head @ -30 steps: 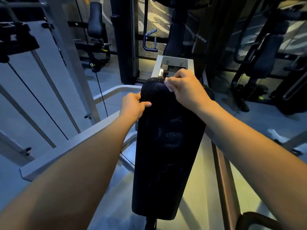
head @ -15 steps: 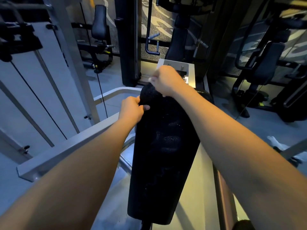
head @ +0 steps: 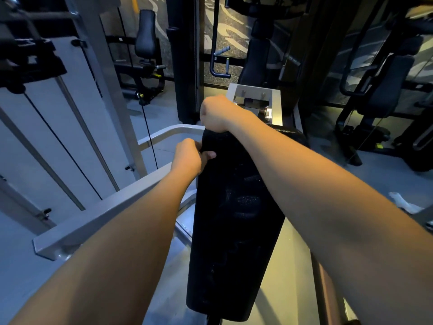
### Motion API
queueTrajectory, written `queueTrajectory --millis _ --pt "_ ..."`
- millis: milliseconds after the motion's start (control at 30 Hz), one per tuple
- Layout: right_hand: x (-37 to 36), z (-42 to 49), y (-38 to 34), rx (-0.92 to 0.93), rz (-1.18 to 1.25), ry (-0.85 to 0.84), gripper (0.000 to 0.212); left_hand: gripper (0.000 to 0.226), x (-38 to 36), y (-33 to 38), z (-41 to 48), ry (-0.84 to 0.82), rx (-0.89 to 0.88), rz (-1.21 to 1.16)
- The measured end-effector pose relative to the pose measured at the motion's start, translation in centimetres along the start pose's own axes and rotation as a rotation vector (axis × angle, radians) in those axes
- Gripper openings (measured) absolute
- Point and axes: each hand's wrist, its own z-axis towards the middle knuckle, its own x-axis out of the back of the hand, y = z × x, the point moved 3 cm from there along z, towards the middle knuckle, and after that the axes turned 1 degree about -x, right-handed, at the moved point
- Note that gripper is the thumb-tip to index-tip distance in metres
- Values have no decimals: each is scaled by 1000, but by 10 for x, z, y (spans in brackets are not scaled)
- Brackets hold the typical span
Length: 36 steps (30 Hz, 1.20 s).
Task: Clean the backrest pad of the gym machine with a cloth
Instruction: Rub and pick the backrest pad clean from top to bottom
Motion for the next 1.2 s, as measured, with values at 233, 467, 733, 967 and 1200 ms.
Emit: queueTrajectory --millis 233,467,733,967,1200 --pt "8 -50 70 52 79 124 33 37 0 -1 -6 18 -10 -41" --pt "1 -78 85 154 -56 232 38 48 2 2 -10 5 -15 -11" --pt "-27 -82 69 147 -286 559 35 45 -1 -3 -5 4 -13 -49" --pt "-13 -86 67 156 152 542 24 36 0 -5 -3 -7 -25 -21" --pt "7 -73 95 -201 371 416 23 36 0 -2 -3 -10 -28 8"
